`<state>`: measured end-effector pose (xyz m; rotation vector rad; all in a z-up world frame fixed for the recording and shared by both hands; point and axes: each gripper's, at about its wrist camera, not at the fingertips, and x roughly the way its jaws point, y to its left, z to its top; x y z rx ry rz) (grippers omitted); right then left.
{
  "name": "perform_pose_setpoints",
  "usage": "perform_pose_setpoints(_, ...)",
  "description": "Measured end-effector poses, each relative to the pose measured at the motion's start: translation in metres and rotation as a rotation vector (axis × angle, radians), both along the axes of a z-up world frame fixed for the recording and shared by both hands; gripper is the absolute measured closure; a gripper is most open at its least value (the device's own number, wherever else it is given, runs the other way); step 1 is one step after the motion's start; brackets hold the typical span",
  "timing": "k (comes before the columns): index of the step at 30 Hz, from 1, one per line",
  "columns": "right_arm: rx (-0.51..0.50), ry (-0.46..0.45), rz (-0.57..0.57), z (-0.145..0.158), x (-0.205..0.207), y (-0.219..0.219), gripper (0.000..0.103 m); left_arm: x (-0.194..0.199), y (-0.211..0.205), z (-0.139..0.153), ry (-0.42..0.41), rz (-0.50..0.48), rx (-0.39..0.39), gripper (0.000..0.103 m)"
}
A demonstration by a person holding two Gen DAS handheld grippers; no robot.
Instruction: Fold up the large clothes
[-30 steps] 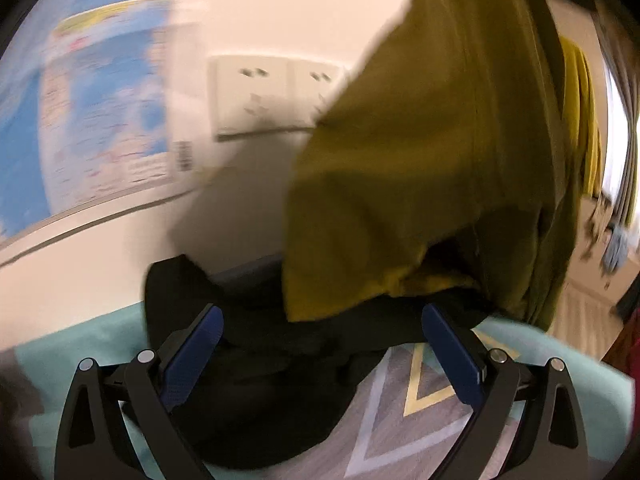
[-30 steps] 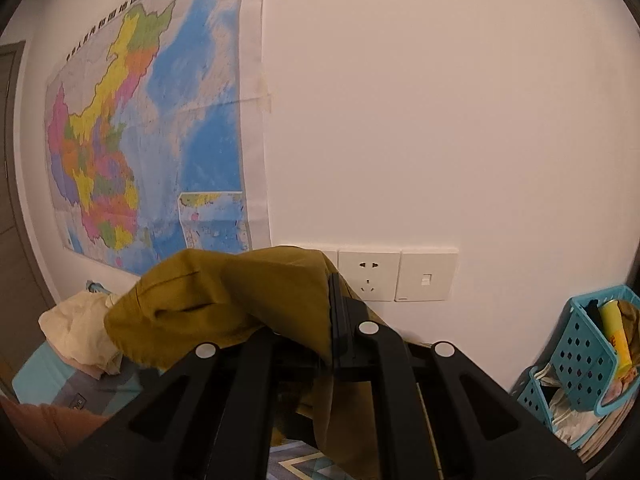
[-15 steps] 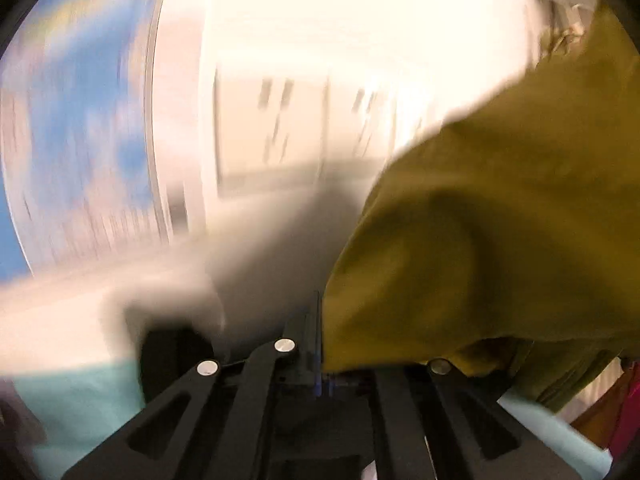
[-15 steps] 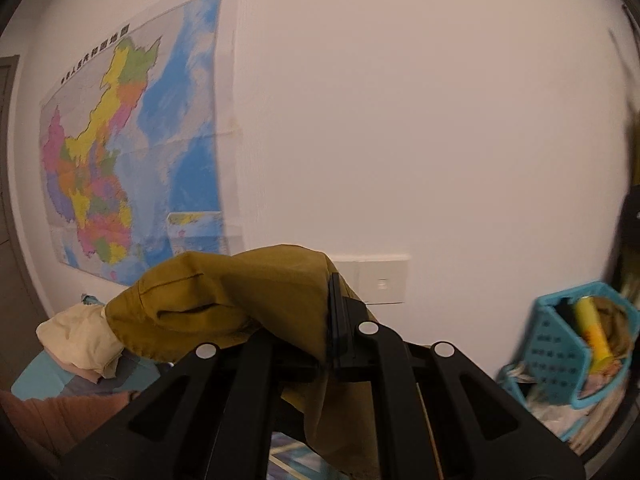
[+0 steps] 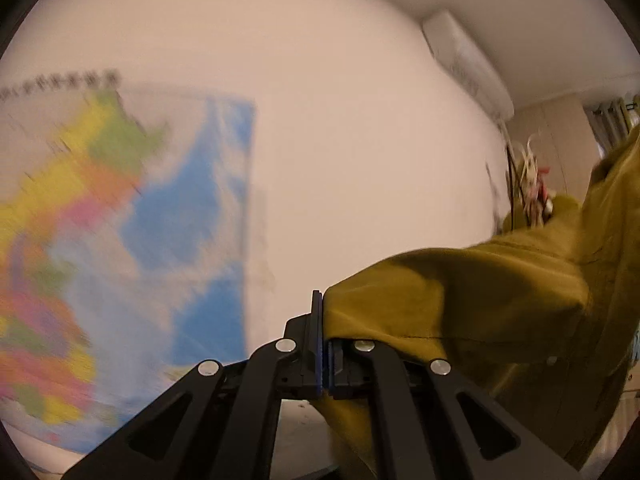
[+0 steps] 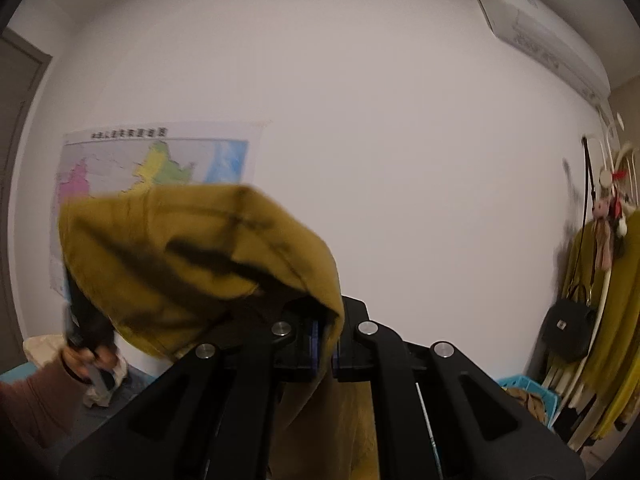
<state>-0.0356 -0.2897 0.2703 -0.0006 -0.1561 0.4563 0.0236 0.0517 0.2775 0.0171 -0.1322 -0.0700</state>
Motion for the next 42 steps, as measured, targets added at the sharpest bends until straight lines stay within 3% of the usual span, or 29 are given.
perform_pose_setpoints(4,0.059,-0.04,0.07,-0.009,-0.046,-0.002,0.102,-0.098,0.014,0.005,-0.048,0.154,0.063,0.103)
perform_pose_setpoints(8,0.042,0.037,0.225,-0.044,-0.055,0.024,0.102,-0.167,0.027,-0.007,-0.048,0.278,0.086,0.103)
perform_pose_setpoints(11,0.037,0.118,0.337,-0.08,-0.047,0.055,0.102,-0.2,0.042,-0.032,0.043,0.336,0.119,0.103)
perform_pose_setpoints(15,0.085,0.108,0.426,-0.103,-0.058,0.073,0.102,-0.23,0.069,-0.061,0.134,0.398,0.12,0.103)
perform_pose_setpoints(20,0.09,0.008,0.446,-0.09,-0.101,0.077,0.102,-0.292,0.087,-0.052,0.118,0.374,0.052,0.103)
perform_pose_setpoints(25,0.088,-0.156,0.44,-0.05,-0.156,0.072,0.102,-0.341,0.074,-0.018,-0.013,0.433,0.093,0.102)
perform_pose_setpoints(28,0.106,-0.196,0.441,-0.031,-0.165,0.065,0.102,-0.361,0.064,0.0,-0.086,0.488,0.112,0.102)
perform_pose_setpoints(31,0.107,-0.208,0.405,-0.017,-0.158,0.072,0.102,-0.361,0.06,0.013,-0.093,0.525,0.136,0.101)
perform_pose_setpoints(34,0.108,-0.156,0.377,-0.017,-0.128,0.084,0.102,-0.335,0.061,0.012,-0.042,0.568,0.186,0.1)
perform_pose_setpoints(36,0.102,-0.068,0.374,-0.024,-0.085,0.103,0.102,-0.298,0.07,0.003,0.051,0.597,0.196,0.1)
perform_pose_setpoints(38,0.082,0.049,0.372,-0.035,-0.028,0.131,0.102,-0.241,0.088,-0.02,0.2,0.623,0.209,0.1)
perform_pose_setpoints(42,0.024,0.297,0.374,-0.084,0.088,0.198,0.102,-0.126,0.135,-0.093,0.491,0.649,0.17,0.1)
